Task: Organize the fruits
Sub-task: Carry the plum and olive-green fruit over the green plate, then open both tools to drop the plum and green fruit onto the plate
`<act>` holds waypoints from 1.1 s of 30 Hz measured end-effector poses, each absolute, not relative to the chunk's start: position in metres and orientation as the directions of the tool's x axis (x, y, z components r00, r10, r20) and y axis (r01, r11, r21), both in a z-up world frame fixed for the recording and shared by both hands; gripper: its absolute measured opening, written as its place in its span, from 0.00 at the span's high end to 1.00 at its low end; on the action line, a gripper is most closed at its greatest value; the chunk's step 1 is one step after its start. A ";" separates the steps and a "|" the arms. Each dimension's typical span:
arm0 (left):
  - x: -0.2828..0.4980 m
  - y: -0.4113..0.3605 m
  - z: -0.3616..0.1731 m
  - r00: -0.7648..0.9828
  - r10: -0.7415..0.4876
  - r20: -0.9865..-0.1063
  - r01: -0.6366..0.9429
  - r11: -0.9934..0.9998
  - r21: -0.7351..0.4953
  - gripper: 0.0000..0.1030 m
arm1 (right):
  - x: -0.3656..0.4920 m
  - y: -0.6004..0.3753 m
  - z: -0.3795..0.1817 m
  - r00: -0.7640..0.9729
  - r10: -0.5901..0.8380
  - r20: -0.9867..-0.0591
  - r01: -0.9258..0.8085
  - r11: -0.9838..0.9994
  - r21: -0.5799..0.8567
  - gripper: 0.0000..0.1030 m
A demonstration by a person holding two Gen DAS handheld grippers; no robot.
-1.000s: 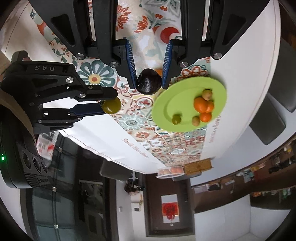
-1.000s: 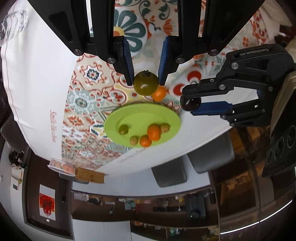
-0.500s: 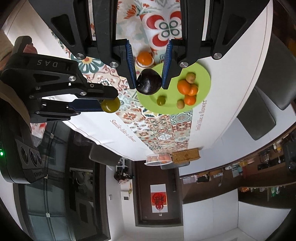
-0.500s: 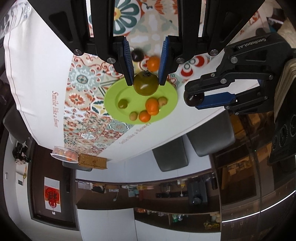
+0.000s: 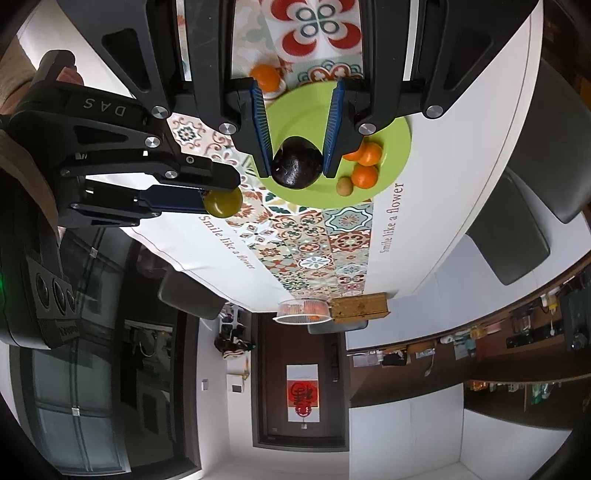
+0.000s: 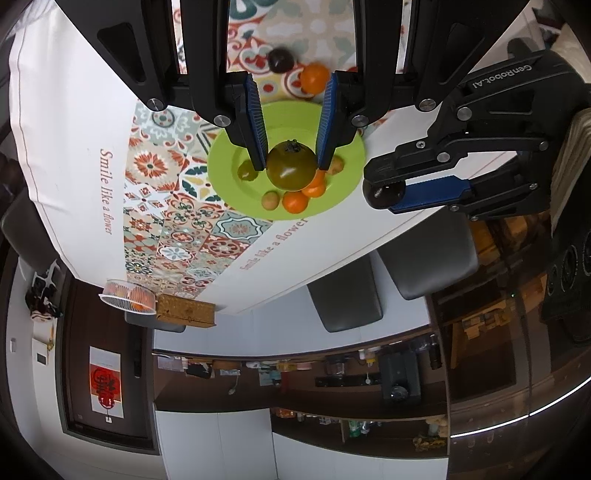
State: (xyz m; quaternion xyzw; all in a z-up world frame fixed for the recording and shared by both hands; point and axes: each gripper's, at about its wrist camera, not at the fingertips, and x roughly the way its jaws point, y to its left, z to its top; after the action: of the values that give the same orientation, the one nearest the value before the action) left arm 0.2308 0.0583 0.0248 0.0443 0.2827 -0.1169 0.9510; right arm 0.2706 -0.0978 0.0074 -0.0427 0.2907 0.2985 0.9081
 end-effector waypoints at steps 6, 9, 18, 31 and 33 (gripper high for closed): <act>0.256 0.069 0.017 0.794 -0.208 -0.571 0.241 0.970 -0.019 0.73 | 0.293 -0.088 0.006 0.643 0.513 -0.569 -0.566 0.819 0.099 0.73; 0.271 0.074 0.012 0.782 -0.210 -0.586 0.235 0.971 -0.035 0.73 | 0.305 -0.082 0.003 0.631 0.510 -0.584 -0.565 0.818 0.104 0.73; 0.315 0.092 -0.015 0.739 -0.204 -0.642 0.209 0.975 -0.070 0.73 | 0.343 -0.063 -0.016 0.597 0.472 -0.648 -0.558 0.825 0.087 0.73; 0.354 0.100 -0.037 0.693 -0.195 -0.694 0.204 0.976 -0.070 0.73 | 0.386 -0.045 -0.050 0.533 0.438 -0.724 -0.547 0.831 0.100 0.73; 0.357 0.100 -0.040 0.689 -0.192 -0.699 0.205 0.976 -0.066 0.73 | 0.390 -0.044 -0.053 0.527 0.435 -0.730 -0.549 0.830 0.099 0.73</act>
State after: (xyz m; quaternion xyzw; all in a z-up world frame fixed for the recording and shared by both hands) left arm 0.3565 0.1005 -0.0396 0.0085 0.3795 -0.1081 0.9188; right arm 0.3897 -0.0436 -0.0529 -0.0718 0.3961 0.2825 0.8707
